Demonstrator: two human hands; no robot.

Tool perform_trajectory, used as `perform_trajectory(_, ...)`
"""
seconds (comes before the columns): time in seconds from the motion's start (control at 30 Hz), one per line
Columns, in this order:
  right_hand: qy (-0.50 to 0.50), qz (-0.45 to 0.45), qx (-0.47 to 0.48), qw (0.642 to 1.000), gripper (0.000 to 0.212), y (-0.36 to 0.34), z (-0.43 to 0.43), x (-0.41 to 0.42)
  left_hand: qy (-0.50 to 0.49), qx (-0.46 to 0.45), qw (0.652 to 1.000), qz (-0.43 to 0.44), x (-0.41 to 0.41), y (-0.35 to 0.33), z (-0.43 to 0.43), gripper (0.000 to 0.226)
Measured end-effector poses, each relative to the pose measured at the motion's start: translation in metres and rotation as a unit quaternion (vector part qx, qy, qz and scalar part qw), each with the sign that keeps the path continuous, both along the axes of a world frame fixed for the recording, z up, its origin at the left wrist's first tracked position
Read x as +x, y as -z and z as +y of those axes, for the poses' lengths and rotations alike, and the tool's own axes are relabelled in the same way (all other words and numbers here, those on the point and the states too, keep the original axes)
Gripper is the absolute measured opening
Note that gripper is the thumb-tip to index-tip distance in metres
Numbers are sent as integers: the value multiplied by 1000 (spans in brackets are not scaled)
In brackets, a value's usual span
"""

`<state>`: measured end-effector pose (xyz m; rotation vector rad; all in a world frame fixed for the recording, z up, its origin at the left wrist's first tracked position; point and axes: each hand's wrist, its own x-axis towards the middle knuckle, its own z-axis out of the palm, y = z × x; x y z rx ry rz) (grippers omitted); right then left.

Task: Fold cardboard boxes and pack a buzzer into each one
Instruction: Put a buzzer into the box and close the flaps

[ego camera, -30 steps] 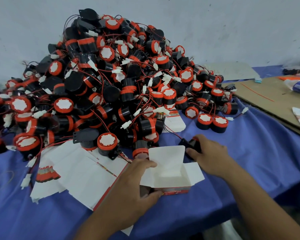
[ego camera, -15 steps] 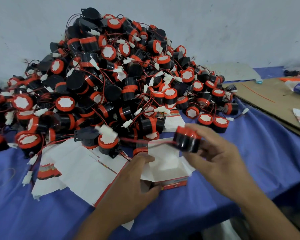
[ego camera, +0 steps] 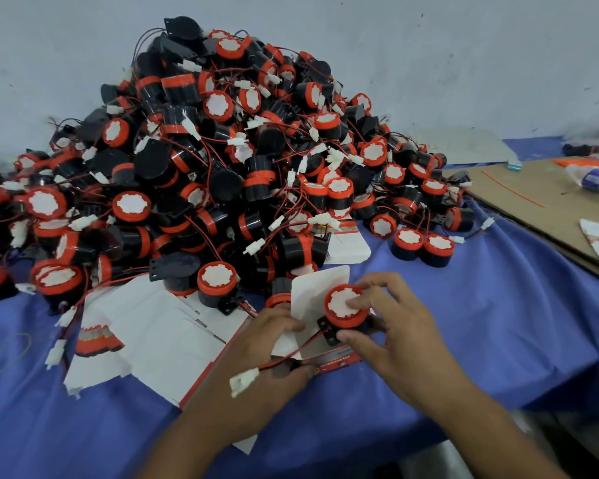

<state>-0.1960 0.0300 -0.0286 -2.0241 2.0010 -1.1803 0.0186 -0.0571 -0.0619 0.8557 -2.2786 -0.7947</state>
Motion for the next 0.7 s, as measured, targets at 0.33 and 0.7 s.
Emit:
perform_trajectory(0.33,-27,41,49,998,23,1,-6,10,61,18,998,1,7,-8,-1,29)
perform_trajectory(0.7,-17,3,17,1000,11,2,-9,17,53,45,997,34,5,-9,1,36)
